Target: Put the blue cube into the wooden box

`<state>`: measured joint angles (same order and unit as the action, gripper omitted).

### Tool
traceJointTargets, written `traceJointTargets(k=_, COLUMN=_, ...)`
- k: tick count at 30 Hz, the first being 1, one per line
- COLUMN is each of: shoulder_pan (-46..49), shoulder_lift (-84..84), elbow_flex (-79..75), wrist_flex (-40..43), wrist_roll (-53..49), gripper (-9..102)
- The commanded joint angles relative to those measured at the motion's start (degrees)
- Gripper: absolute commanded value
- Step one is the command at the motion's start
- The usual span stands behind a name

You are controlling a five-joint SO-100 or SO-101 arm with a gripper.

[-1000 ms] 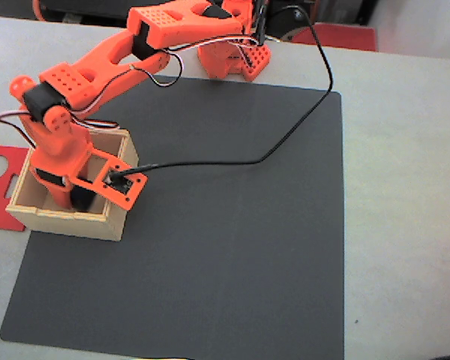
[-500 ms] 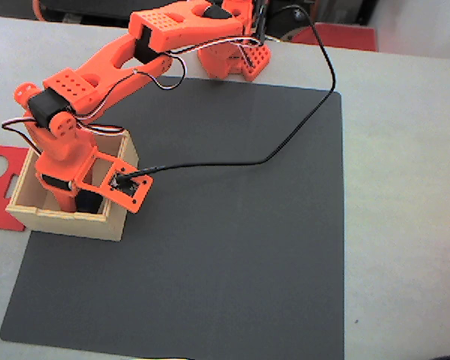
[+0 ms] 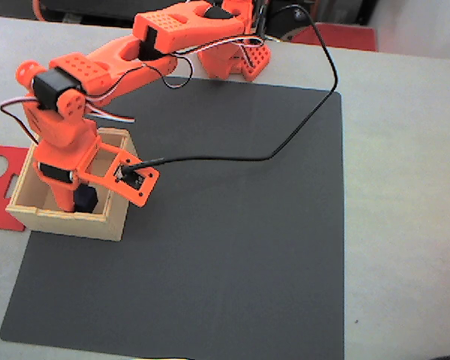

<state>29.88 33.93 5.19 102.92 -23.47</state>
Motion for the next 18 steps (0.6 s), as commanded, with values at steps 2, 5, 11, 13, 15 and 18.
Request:
traceJointTargets(k=2, shoulder_pan=-0.35, shoulder_lift=7.47, elbow_flex=-2.29, wrist_flex=0.35, wrist_roll=1.32, gripper=0)
traceJointTargets(k=5, shoulder_pan=-0.44, shoulder_lift=8.79, elbow_flex=-2.29, wrist_flex=0.44, wrist_roll=1.41, gripper=0)
traceJointTargets(k=11, shoulder_pan=-0.26, shoulder_lift=7.47, elbow_flex=-2.2, wrist_flex=0.53, wrist_roll=1.32, gripper=0)
traceJointTargets(k=13, shoulder_pan=-0.26, shoulder_lift=5.8, elbow_flex=-2.2, wrist_flex=0.53, wrist_roll=1.41, gripper=0)
traceJointTargets(k=15, shoulder_pan=-0.44, shoulder_lift=3.52, elbow_flex=-2.2, wrist_flex=0.44, wrist_roll=1.41, gripper=0)
traceJointTargets(k=18, shoulder_pan=-0.88, shoulder_lift=-0.53, elbow_flex=-2.55, wrist_flex=0.35, wrist_roll=1.41, gripper=0)
